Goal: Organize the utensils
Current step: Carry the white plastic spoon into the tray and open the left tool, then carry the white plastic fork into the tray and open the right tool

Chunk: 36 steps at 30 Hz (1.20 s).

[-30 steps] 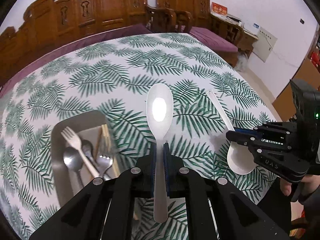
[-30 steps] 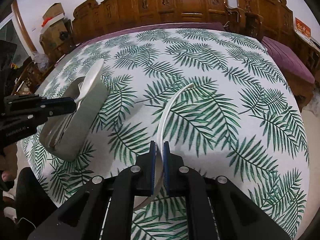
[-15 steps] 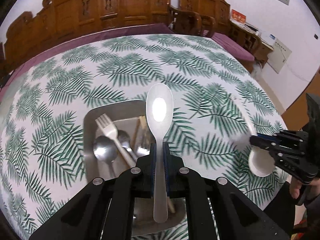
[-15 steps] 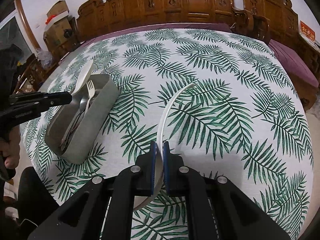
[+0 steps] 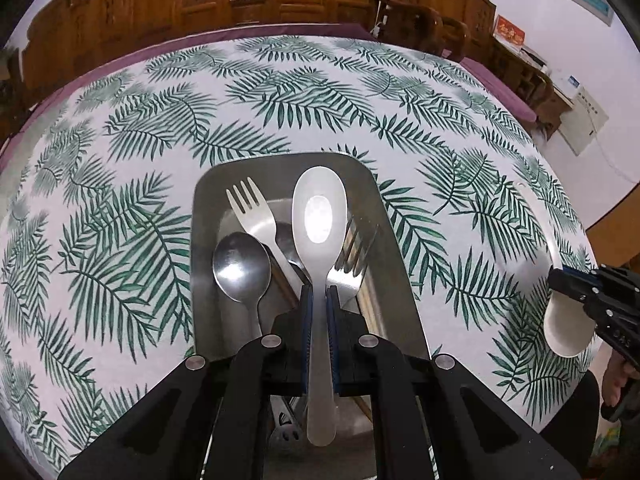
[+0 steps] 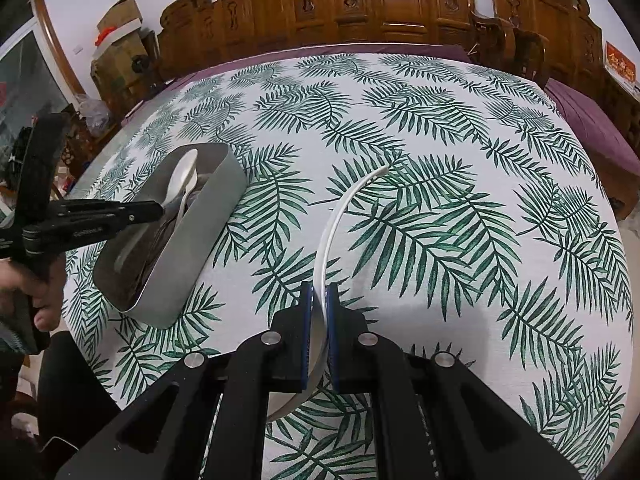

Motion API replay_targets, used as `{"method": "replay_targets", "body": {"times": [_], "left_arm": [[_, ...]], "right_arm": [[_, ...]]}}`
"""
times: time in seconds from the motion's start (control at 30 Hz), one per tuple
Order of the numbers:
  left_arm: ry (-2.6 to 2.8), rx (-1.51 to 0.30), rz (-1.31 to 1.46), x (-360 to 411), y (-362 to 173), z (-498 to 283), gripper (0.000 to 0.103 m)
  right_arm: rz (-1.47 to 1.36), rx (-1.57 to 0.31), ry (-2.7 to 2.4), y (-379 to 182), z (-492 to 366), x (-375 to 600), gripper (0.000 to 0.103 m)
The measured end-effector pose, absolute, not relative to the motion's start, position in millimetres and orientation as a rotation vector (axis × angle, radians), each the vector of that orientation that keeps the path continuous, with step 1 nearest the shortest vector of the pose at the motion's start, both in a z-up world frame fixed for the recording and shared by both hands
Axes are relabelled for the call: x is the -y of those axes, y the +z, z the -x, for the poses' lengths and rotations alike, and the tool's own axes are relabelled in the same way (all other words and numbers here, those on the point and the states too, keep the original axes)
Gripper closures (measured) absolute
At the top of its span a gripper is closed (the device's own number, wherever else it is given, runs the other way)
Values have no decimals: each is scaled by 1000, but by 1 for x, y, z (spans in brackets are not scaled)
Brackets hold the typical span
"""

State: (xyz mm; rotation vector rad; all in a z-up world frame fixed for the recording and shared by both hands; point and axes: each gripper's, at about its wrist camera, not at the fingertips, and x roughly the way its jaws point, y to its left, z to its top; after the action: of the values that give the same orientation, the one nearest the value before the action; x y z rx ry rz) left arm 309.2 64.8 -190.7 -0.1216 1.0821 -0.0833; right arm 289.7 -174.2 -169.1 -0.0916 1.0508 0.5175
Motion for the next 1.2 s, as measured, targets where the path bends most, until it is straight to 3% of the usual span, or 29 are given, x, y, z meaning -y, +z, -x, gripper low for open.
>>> {"method": "replay_targets", "body": {"times": [0.27,0.4,0.77,0.93,1.0,1.1,1.2], "left_arm": [[-61,-1104,112,-63,-199,-311,96],[-55,-1081,105,-67,-192,-302,85],[-38,-1004,124,-84,-158,-263,73],[-26,-969,135,-95,-145,-245,54],[-19,-956,140,-101,-140,-241,34],[-9,-943,148,-111,-137,-236,23],[12,-932,157,-122,-136,-231,20]], "right_arm": [[96,-1049,515,-167,-288,174,94],[101,-1041,520,-162,-285,169,94],[117,-999,568,-141,-276,142,94],[122,-983,597,-134,-276,122,94],[125,-979,608,-131,-276,113,94],[133,-973,626,-129,-277,98,94],[146,-970,643,-127,-276,83,94]]}}
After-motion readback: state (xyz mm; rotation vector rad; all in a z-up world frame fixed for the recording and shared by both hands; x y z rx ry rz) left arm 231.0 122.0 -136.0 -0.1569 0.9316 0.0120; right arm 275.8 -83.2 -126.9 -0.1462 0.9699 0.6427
